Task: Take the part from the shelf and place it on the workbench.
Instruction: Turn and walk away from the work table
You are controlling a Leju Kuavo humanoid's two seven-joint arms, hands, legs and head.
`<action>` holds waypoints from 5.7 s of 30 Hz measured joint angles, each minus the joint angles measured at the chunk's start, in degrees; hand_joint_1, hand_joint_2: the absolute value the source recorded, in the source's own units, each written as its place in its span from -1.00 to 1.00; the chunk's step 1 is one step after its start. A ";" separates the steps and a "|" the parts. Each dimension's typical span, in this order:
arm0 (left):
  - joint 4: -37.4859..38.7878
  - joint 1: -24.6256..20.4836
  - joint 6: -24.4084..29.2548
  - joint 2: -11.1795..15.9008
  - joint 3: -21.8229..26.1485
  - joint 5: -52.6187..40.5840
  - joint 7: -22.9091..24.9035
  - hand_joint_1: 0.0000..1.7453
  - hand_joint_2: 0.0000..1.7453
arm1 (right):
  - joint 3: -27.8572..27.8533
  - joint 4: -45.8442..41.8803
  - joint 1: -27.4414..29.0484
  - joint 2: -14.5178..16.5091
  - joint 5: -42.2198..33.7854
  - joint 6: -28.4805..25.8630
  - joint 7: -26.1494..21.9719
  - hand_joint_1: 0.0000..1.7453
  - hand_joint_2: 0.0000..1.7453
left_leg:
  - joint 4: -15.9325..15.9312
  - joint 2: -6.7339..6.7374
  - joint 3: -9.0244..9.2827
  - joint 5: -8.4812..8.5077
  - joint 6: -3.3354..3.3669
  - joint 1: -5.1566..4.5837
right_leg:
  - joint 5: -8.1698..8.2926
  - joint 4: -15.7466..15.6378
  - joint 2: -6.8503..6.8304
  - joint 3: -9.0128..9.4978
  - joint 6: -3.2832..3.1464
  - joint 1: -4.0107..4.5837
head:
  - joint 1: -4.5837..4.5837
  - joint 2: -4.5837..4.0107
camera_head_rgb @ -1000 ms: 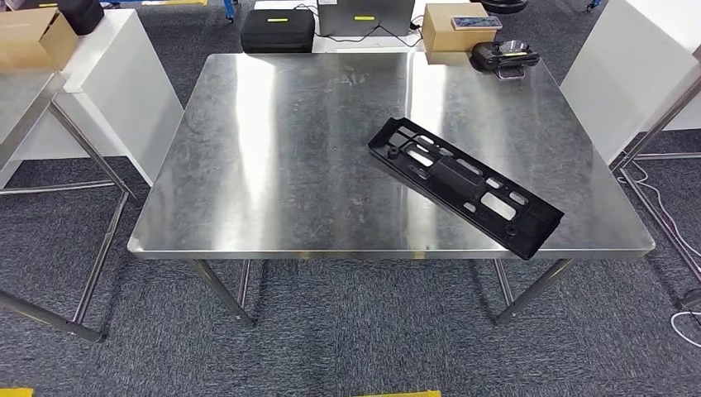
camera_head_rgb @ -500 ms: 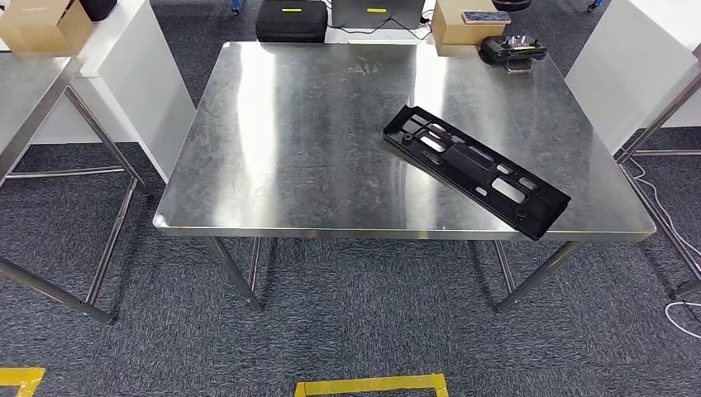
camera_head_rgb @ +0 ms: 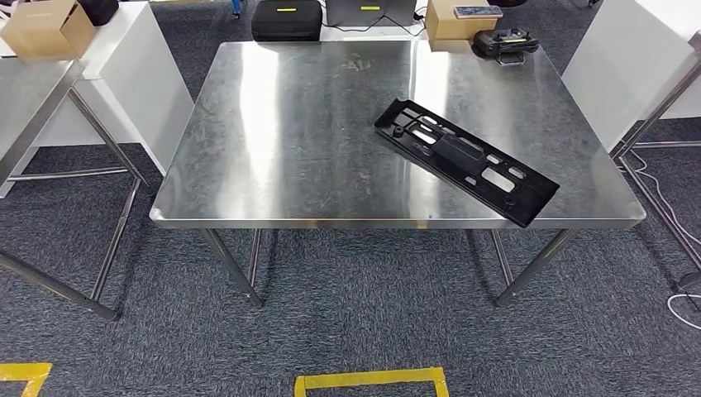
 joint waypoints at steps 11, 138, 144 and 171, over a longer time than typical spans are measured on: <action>0.02 -0.38 0.07 0.27 -0.32 0.97 0.52 -1.00 -1.00 | 0.03 0.03 -0.23 0.26 0.66 0.81 -0.38 -1.00 -1.00 | -6.38 0.19 -0.37 3.39 3.30 -0.67 | -7.96 16.71 0.27 -8.20 0.86 0.53 | 0.45 0.01; 0.23 -0.82 1.20 1.58 -8.48 -1.89 5.72 -1.00 -1.00 | 1.36 1.10 0.05 1.08 -0.67 3.43 -4.03 -1.00 -1.00 | -7.46 0.60 1.76 2.05 2.21 -0.09 | -6.22 17.85 0.27 -10.99 1.22 0.32 | 0.17 0.01; 0.22 -0.82 1.03 1.55 -8.49 -1.63 5.66 -1.00 -1.00 | 1.36 1.13 -0.05 0.96 -0.73 4.14 -3.85 -1.00 -1.00 | -6.23 0.58 0.39 2.53 1.40 -0.55 | -0.90 -0.30 0.33 0.13 2.10 -0.09 | 0.18 0.01; 0.21 -0.53 0.62 0.02 -8.49 -0.54 5.27 -1.00 -1.00 | 1.60 1.21 0.18 -0.22 1.60 6.21 -4.64 -1.00 -1.00 | -7.03 -2.94 -2.29 6.00 0.77 0.55 | -2.81 4.20 1.65 -1.81 3.68 -0.90 | 0.57 0.01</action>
